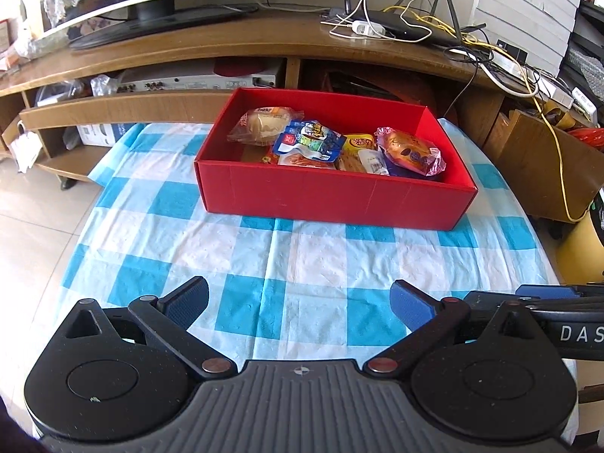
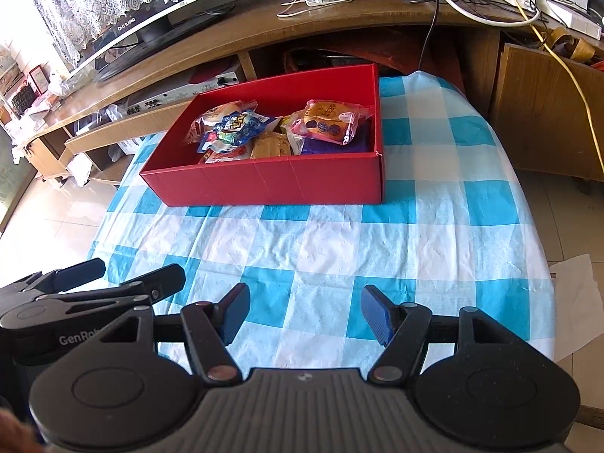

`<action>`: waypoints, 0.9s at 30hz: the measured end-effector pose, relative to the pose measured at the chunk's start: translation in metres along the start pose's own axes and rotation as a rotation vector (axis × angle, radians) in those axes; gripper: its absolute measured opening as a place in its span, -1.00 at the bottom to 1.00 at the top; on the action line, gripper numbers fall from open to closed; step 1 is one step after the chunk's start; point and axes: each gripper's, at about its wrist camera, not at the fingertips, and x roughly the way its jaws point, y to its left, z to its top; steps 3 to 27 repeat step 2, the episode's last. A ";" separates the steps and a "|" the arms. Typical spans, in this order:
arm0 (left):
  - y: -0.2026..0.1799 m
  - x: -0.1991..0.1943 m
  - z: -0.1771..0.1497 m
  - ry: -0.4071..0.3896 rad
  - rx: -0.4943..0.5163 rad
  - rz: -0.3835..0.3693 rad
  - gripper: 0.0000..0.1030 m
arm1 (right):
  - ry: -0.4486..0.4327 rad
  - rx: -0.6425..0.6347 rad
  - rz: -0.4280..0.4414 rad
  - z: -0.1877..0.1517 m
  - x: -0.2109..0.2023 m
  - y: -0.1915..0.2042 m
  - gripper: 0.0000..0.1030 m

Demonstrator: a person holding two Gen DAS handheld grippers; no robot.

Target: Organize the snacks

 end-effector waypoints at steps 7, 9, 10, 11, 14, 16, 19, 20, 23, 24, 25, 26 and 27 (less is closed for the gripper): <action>0.001 0.000 -0.001 0.002 -0.004 0.003 1.00 | 0.001 0.000 0.000 0.000 0.000 0.000 0.66; 0.001 0.000 -0.001 0.002 -0.004 0.003 1.00 | 0.001 0.000 0.000 0.000 0.000 0.000 0.66; 0.001 0.000 -0.001 0.002 -0.004 0.003 1.00 | 0.001 0.000 0.000 0.000 0.000 0.000 0.66; 0.001 0.000 -0.001 0.002 -0.004 0.003 1.00 | 0.001 0.000 0.000 0.000 0.000 0.000 0.66; 0.001 0.000 -0.001 0.002 -0.004 0.003 1.00 | 0.001 0.000 0.000 0.000 0.000 0.000 0.66; 0.001 0.000 -0.001 0.002 -0.004 0.003 1.00 | 0.001 0.000 0.000 0.000 0.000 0.000 0.66; 0.001 0.000 -0.001 0.002 -0.004 0.003 1.00 | 0.001 0.000 0.000 0.000 0.000 0.000 0.66; 0.001 0.000 -0.001 0.002 -0.004 0.003 1.00 | 0.001 0.000 0.000 0.000 0.000 0.000 0.66; 0.001 0.000 -0.001 0.002 -0.004 0.003 1.00 | 0.001 0.000 0.000 0.000 0.000 0.000 0.66; 0.001 0.000 -0.001 0.002 -0.004 0.003 1.00 | 0.001 0.000 0.000 0.000 0.000 0.000 0.66; 0.001 0.000 -0.001 0.002 -0.004 0.003 1.00 | 0.001 0.000 0.000 0.000 0.000 0.000 0.66; 0.001 0.000 -0.001 0.002 -0.004 0.003 1.00 | 0.001 0.000 0.000 0.000 0.000 0.000 0.66; 0.001 0.000 -0.001 0.002 -0.004 0.003 1.00 | 0.001 0.000 0.000 0.000 0.000 0.000 0.66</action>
